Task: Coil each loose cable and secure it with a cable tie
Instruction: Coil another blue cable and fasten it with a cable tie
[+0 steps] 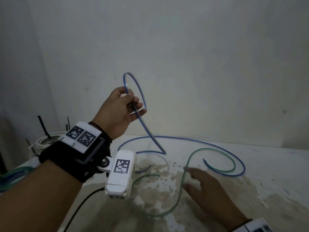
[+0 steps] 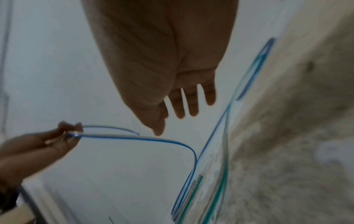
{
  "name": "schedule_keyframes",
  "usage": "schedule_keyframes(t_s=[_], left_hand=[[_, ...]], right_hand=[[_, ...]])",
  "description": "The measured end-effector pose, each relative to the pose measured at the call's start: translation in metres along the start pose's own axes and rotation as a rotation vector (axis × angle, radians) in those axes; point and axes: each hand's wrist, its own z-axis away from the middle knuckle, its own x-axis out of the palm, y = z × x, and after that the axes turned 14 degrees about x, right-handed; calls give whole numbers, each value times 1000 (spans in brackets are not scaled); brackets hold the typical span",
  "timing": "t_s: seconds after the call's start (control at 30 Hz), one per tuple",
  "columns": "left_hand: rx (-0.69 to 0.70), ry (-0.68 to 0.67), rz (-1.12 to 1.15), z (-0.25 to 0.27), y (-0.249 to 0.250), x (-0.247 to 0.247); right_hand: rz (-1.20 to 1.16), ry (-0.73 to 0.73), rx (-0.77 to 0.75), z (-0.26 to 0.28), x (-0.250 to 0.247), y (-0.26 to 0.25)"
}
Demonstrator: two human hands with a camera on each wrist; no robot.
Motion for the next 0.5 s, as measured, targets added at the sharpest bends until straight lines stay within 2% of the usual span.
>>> schedule_keyframes(t_s=[0.1,0.3,0.37,0.5], left_hand=[[3,-49,72,6,16,6],[56,-93,171,13,38,11],[99,-57,219,10,51,6],[180,73,267,-3,77,-15]], right_hand=[[28,35,-158,-6,4,-29],[-48,148,-331,-25,14,-64],[4,200,-351,-30,11,-58],[217,230,-201,-40,-14,-28]])
